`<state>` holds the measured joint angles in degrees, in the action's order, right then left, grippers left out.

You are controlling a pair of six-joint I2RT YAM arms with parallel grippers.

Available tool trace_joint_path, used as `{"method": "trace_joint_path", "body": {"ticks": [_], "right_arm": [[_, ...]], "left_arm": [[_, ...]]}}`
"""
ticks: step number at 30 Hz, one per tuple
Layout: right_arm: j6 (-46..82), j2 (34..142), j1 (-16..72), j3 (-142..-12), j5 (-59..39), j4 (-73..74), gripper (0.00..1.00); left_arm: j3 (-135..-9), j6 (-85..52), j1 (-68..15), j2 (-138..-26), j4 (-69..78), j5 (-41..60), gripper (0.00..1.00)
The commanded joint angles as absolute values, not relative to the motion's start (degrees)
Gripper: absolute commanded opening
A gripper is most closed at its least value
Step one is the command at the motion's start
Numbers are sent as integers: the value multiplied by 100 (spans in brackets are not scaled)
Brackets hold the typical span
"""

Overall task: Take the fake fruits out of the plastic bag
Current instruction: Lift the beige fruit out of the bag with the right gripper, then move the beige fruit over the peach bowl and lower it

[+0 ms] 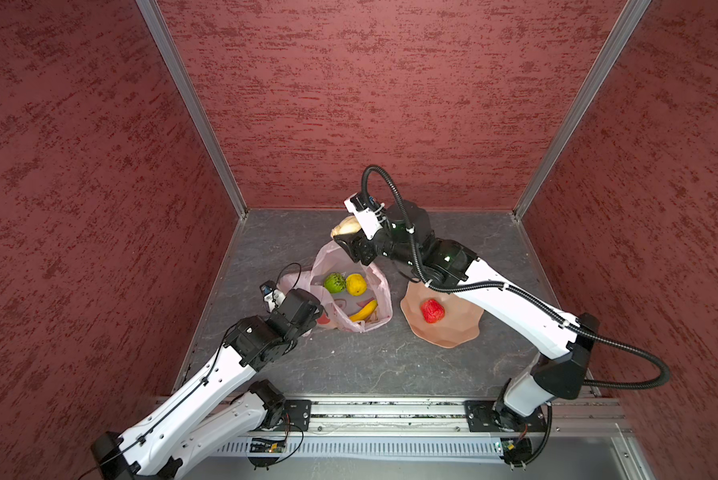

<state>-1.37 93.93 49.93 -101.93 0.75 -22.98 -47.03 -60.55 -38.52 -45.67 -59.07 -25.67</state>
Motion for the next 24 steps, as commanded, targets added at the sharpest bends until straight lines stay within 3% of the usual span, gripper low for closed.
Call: {"method": "trace_joint_path", "body": {"ticks": [1,7,17,24], "right_arm": [[-218,9318,4717,-10302,675,-2590,31],[227,8899,3982,-9747,985,-2810,31],[1294,7690,3293,-6975,1183,-2619,31],[1889,7614,3020,-5726,1236,-2108,31]], "left_arm": [[-4724,-5803,-3853,-4450,-5887,-2663,12],[-4816,-5639,-3858,-4377,-6021,-2669,12],[-4852,-5668,-3957,-4402,-6548,-2494,12],[-4772,-5798,-4138,-4437,-6656,-2584,12]]}}
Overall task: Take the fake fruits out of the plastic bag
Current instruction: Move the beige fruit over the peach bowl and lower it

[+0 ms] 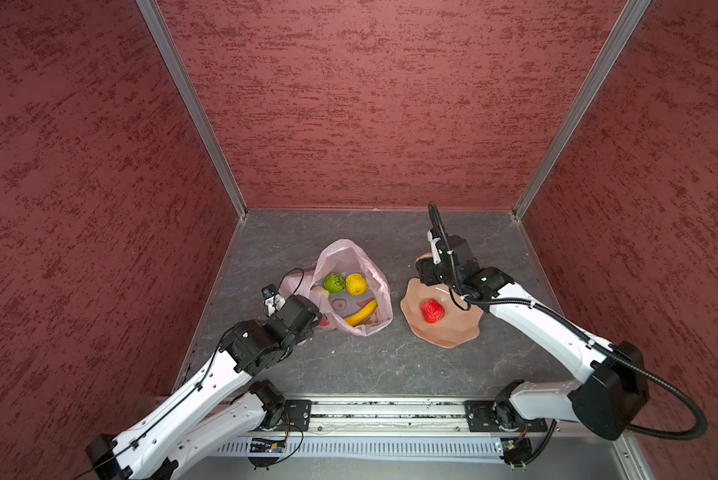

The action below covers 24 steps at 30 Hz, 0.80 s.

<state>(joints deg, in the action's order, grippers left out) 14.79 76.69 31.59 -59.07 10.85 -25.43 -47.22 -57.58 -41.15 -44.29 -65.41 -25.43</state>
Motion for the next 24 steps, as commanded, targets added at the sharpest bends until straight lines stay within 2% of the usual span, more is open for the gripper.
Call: {"method": "trace_joint_path", "body": {"ticks": [1,13,24], "right_arm": [[1936,7649,2970,-5632,1246,-2054,31],[2153,7983,2315,-5169,1143,-1666,32],[2280,8023,2197,-4575,1038,-1379,35]], "left_arm": [[-4760,-5783,-4140,-4458,-6646,-2581,12],[-4678,-5737,-4164,-4442,-6559,-2567,12],[-4751,-5761,-4233,-4442,-6645,-2597,12]]}}
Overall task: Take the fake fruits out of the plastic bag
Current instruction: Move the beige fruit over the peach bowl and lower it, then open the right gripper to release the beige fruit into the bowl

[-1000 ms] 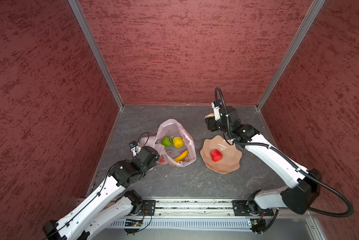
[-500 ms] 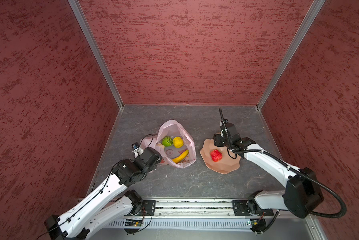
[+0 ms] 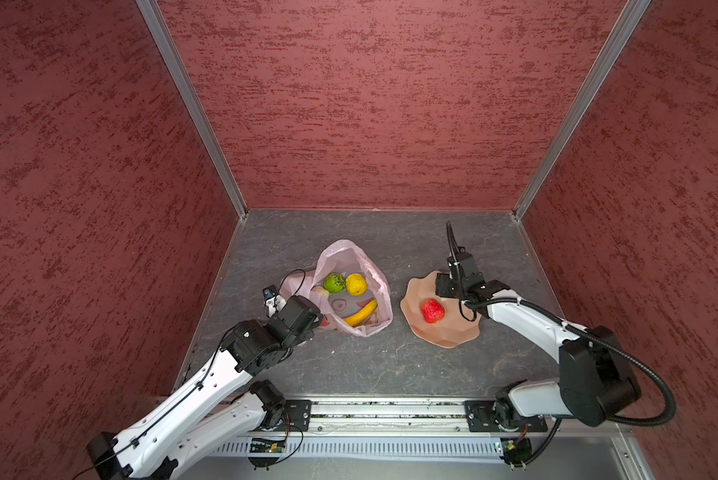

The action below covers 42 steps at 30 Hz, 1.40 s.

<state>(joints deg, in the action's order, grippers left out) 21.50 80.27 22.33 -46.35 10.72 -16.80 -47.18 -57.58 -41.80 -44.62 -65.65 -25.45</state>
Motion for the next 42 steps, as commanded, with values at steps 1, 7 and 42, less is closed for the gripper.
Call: {"method": "trace_joint_path", "body": {"ticks": [1,7,42], "right_arm": [[2300,8034,2188,-4540,1030,-1356,35],[2373,8176,2162,-4354,962,-1210,38],[2443,8365,2144,-4094,981,-1160,70]], "left_arm": [[-4749,-5774,-4252,-4444,-6651,-2614,12],[-4756,-5934,-4415,-4453,-6725,-2693,12],[-4759,-6024,-4614,-4569,-6729,-2863,12]]}}
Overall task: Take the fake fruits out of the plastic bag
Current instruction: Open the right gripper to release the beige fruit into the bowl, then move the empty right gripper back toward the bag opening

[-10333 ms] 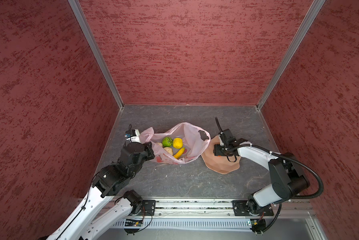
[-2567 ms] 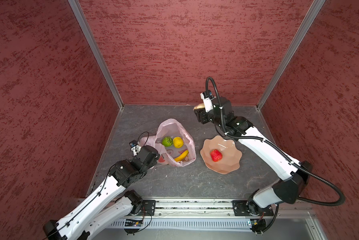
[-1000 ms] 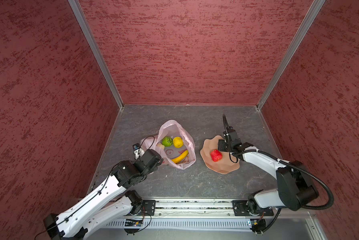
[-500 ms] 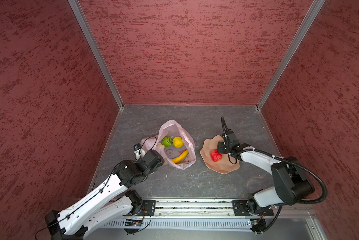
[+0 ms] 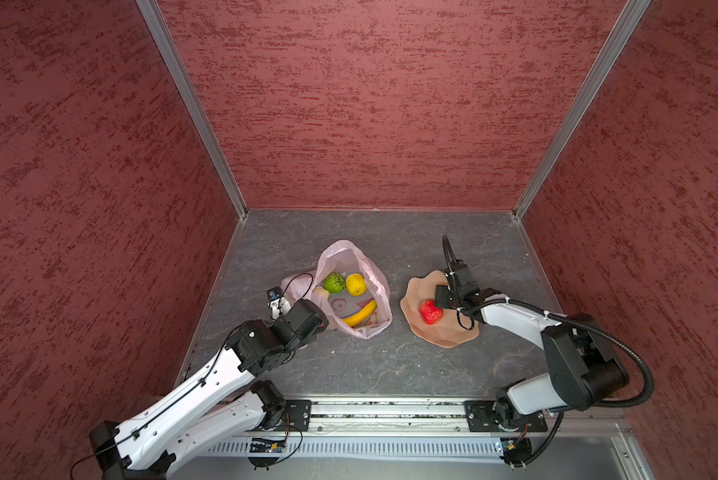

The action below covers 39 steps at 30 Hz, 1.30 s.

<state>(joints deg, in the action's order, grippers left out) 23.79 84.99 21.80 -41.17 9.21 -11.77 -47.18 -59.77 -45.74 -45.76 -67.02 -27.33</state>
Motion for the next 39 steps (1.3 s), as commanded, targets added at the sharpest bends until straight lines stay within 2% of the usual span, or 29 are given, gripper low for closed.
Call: {"method": "trace_joint_path", "body": {"ticks": [1,11,17,21,27,33,39], "right_arm": [[2443,8358,2144,-4088,986,-1174,71],[2322,8032,2142,-4202,1072,-1429,83],[2148,7455,2153,-4521,1099,-1867,83],[1901,6825,2171,-4889,1019,-2182,78],[1378,6083,2460,-5719,491,-2454,66],[935,5991,3250,-6657,-81,-2476,57],[364,6531,4675,-7686,-161,-2622,56]], "left_arm": [[-4756,-6021,-4610,-4563,-6740,-2864,12],[-4773,-6009,-4614,-4488,-6846,-2935,12],[-4829,-5952,-4613,-4442,-6992,-2987,12],[-4843,-5867,-4596,-4442,-7123,-2850,12],[-4680,-5809,-4668,-4622,-7210,-2278,13],[-4537,-6409,-4761,-4967,-7391,-2021,12],[-4517,-7360,-5040,-4926,-7685,-2158,12]]}}
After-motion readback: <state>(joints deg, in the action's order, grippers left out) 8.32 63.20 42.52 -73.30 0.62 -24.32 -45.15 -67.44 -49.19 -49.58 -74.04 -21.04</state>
